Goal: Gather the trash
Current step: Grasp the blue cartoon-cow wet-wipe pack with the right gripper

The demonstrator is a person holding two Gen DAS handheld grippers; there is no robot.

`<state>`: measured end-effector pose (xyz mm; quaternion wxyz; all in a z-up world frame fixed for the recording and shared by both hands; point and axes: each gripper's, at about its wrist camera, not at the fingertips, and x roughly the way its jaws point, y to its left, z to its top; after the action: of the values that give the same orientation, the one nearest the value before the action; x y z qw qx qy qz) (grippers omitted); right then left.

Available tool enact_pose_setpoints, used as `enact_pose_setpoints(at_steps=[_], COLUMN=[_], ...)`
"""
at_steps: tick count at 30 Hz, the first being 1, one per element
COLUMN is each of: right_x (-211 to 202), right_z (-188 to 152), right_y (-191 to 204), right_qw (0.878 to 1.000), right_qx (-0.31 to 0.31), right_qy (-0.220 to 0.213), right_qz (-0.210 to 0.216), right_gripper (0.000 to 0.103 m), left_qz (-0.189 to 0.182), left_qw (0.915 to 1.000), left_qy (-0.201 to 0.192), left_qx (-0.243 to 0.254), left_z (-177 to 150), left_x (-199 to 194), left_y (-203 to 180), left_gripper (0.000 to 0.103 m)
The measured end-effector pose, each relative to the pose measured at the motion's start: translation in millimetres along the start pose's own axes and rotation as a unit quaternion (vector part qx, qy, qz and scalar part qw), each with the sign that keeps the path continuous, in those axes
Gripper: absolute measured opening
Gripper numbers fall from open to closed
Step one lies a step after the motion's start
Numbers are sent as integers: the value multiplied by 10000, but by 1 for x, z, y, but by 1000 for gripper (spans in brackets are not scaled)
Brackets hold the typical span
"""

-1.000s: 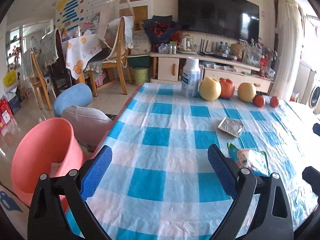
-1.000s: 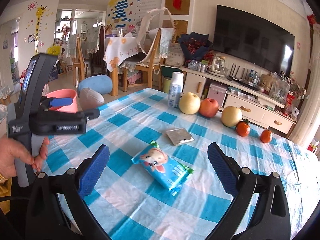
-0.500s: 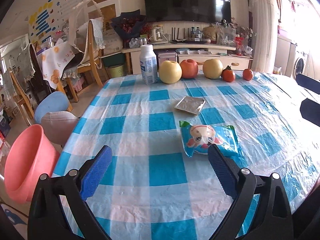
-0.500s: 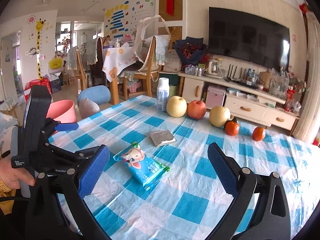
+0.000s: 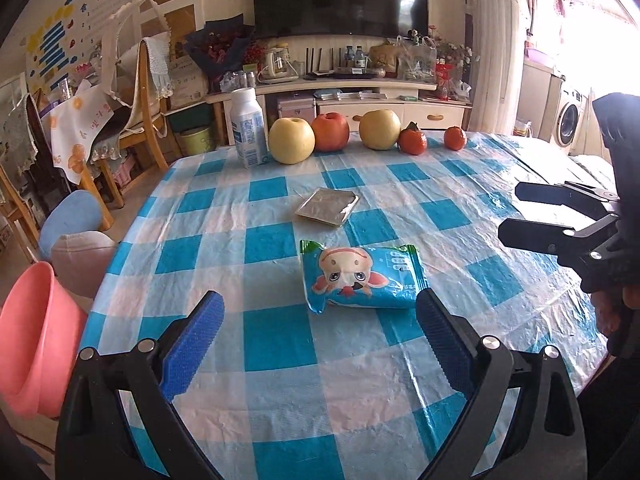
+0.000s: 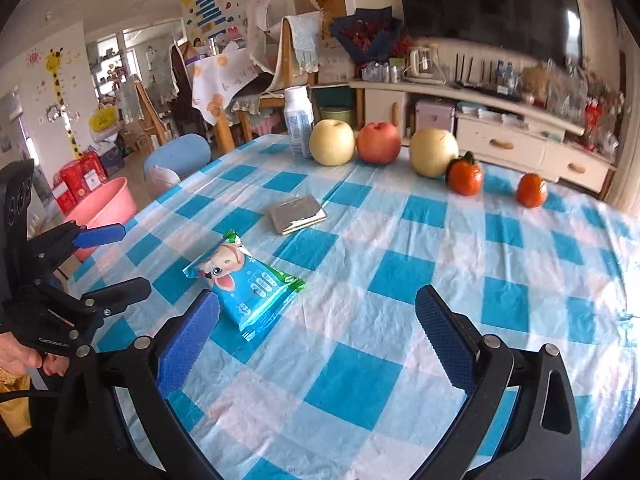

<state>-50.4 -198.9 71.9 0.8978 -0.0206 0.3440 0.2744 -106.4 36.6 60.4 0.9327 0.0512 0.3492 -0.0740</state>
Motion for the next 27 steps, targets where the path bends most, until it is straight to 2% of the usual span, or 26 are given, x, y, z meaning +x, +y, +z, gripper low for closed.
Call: enact_pose_setpoints(at_steps=[4,10,16,19,27], right_x=[30,72,97,109,127], right_z=[-2,4,9,13,17], right_y=[1,41,65,60,57], right_qw=[9991,9887,9806,9813,9772], right_qx=[-9,-726,-1434,-1387,-1277], right_qy=[254,714,914,1022,1254], right_qz=[348,1102,979,861,1140], right_gripper=[99,99,99,99,99], left_qz=[63,-89,-133,-130,-92], left_qw=[9998,9981,9973,9976,9976], left_qy=[-9,-5,131,217,303], left_qx=[-175,-603,-713,-639,-615], left_z=[4,9,6,5,7], left_x=[-3,-7,5,12,22], left_y=[20,51,61,57,53], left_gripper=[95,95,95,95,95])
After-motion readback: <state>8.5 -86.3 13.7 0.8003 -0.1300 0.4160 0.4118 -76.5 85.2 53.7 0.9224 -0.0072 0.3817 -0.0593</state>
